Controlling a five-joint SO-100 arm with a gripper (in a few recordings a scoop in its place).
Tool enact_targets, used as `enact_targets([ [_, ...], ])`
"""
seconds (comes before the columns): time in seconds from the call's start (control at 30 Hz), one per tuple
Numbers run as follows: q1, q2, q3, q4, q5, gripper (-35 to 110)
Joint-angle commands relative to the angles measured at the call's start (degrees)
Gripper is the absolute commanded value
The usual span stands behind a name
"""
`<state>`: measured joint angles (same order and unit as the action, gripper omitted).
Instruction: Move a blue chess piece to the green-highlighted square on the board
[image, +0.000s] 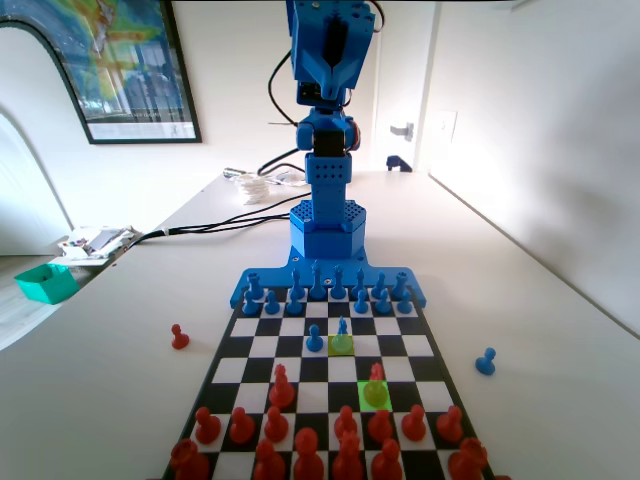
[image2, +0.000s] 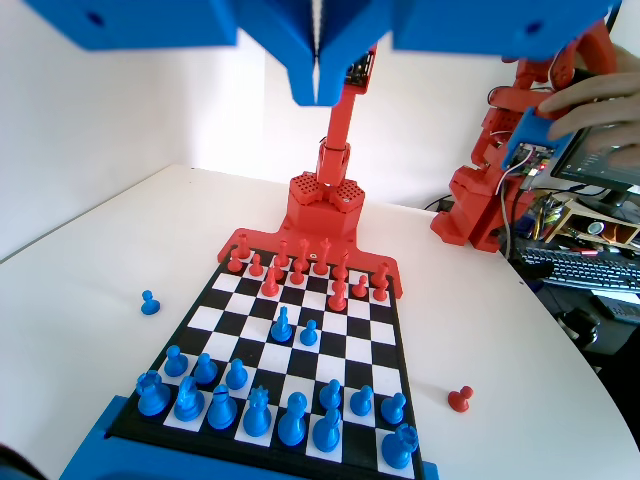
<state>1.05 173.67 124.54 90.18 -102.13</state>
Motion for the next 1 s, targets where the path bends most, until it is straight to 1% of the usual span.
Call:
enact_targets([
  [0.0,0.1,1.4,0.3,-0.1,0.2,1],
  [0.53,0.9,1.4,0.3,-0.1,0.1,1],
  [0.97,2.5,-4.1,0.0,1.2,-0.2,1],
])
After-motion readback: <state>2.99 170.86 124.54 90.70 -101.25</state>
